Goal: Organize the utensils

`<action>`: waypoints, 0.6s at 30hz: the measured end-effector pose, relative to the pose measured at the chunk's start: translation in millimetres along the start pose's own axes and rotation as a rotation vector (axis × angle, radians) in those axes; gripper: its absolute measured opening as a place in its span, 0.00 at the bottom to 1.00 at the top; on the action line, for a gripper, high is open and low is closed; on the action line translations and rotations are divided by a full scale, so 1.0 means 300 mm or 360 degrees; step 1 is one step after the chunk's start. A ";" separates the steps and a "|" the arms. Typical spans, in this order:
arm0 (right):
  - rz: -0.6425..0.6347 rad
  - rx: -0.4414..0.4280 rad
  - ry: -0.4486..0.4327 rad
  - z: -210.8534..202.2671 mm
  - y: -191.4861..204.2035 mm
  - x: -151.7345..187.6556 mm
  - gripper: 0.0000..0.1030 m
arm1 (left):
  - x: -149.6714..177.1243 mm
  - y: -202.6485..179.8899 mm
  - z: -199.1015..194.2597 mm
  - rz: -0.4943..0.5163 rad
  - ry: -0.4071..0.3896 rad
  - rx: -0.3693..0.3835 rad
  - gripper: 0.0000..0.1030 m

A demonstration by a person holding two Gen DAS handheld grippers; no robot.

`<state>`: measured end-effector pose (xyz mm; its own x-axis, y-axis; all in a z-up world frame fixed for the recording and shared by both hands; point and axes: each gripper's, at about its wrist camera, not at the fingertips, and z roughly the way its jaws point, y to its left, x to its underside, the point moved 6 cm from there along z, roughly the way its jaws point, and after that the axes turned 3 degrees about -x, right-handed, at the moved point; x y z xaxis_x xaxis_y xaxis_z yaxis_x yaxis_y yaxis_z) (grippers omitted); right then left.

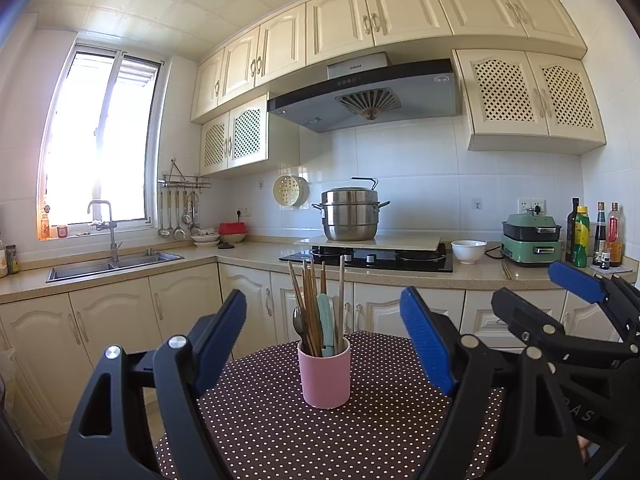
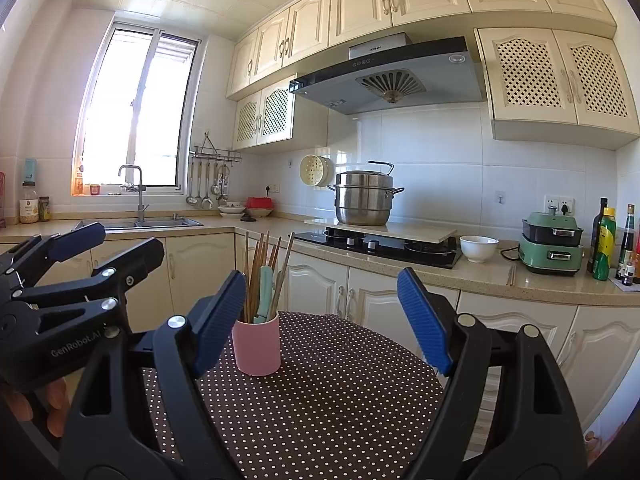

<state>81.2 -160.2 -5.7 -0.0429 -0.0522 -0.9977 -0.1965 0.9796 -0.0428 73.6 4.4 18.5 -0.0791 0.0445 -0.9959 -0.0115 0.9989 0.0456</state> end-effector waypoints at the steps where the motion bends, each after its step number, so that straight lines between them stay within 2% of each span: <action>1: -0.0001 -0.0001 0.0000 0.001 0.000 0.000 0.75 | 0.001 0.000 0.000 0.0000 0.0000 0.0000 0.75; 18: -0.0003 -0.0003 0.0002 0.006 0.001 0.001 0.75 | 0.000 0.006 0.001 0.0000 0.0001 -0.0004 0.75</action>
<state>82.8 -159.6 -5.9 -0.0439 -0.0544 -0.9976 -0.1986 0.9791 -0.0447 73.9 6.1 18.6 -0.0795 0.0446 -0.9958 -0.0141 0.9988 0.0459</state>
